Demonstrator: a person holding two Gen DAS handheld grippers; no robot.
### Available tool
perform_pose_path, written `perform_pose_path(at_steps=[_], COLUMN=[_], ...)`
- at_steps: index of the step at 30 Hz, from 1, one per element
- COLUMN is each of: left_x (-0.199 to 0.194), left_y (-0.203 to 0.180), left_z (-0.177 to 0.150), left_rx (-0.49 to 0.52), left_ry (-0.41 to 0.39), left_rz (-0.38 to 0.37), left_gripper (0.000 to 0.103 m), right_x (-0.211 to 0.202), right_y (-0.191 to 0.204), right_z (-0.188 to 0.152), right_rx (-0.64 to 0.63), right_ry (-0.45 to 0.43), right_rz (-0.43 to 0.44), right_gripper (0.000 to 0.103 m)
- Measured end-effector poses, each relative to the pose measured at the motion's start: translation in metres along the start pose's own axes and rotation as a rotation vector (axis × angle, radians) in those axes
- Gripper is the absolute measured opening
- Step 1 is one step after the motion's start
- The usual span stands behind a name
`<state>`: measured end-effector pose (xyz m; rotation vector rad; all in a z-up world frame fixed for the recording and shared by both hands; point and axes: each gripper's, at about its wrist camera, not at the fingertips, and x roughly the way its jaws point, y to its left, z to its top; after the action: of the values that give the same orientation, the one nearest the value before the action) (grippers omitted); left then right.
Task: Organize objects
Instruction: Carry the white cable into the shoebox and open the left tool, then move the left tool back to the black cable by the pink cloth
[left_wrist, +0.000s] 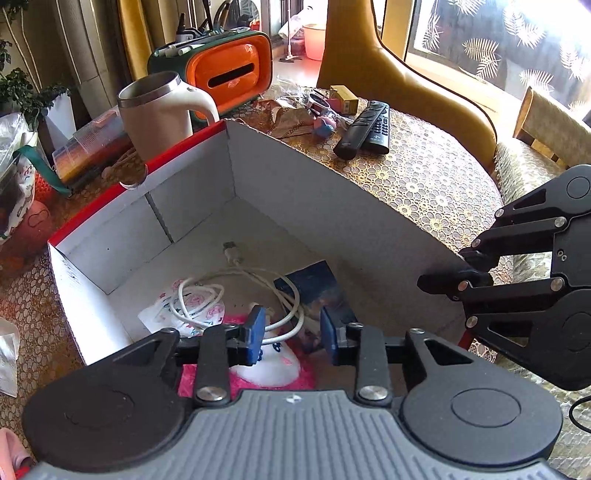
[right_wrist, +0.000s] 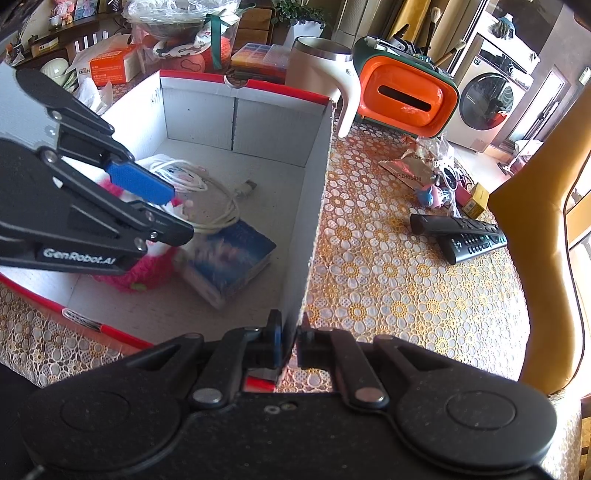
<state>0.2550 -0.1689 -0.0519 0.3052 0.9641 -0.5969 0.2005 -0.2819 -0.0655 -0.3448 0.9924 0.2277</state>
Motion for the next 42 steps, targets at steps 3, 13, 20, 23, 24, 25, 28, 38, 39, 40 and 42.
perform_pose_path(at_steps=[3, 13, 20, 23, 24, 25, 28, 38, 39, 40, 42], left_x=[-0.010, -0.068, -0.124, -0.146, -0.152, -0.158, -0.176, -0.216, -0.218, -0.218, -0.217], left_y=[0.003, 0.014, 0.035, 0.049, 0.054, 0.059, 0.075, 0.133, 0.139, 0.143, 0.149], left_z=[-0.001, -0.018, -0.044, -0.057, -0.061, -0.066, -0.084, -0.164, -0.173, -0.182, -0.200], left_rx=[-0.012, -0.040, -0.079, -0.111, -0.119, -0.127, -0.158, -0.340, -0.364, -0.387, -0.418], left_ry=[-0.024, -0.110, -0.165, -0.177, -0.179, -0.180, -0.188, -0.174, -0.169, -0.164, -0.153], left_rz=[-0.001, -0.017, 0.010, 0.031, 0.043, 0.058, 0.107, 0.245, 0.253, 0.263, 0.288], left_gripper=[0.050, 0.052, 0.052, 0.052, 0.052, 0.054, 0.067, 0.088, 0.090, 0.093, 0.102], right_x=[0.000, 0.000, 0.000, 0.000, 0.000, 0.000, 0.000, 0.001, 0.001, 0.001, 0.001], right_y=[0.000, 0.001, 0.002, 0.001, 0.001, 0.001, 0.001, 0.000, 0.000, 0.000, 0.000], right_z=[0.000, -0.001, 0.000, -0.001, -0.001, -0.001, -0.001, -0.001, -0.001, -0.001, -0.001], right_rx=[0.000, -0.004, -0.001, 0.003, 0.003, 0.004, 0.006, 0.008, 0.008, 0.007, 0.007], right_ry=[0.000, 0.004, 0.006, 0.006, 0.006, 0.007, 0.008, 0.008, 0.008, 0.008, 0.008], right_rz=[0.000, -0.007, -0.013, -0.012, -0.012, -0.011, -0.010, -0.009, -0.010, -0.010, -0.010], right_gripper=[0.007, 0.007, 0.007, 0.007, 0.007, 0.007, 0.007, 0.007, 0.008, 0.008, 0.008])
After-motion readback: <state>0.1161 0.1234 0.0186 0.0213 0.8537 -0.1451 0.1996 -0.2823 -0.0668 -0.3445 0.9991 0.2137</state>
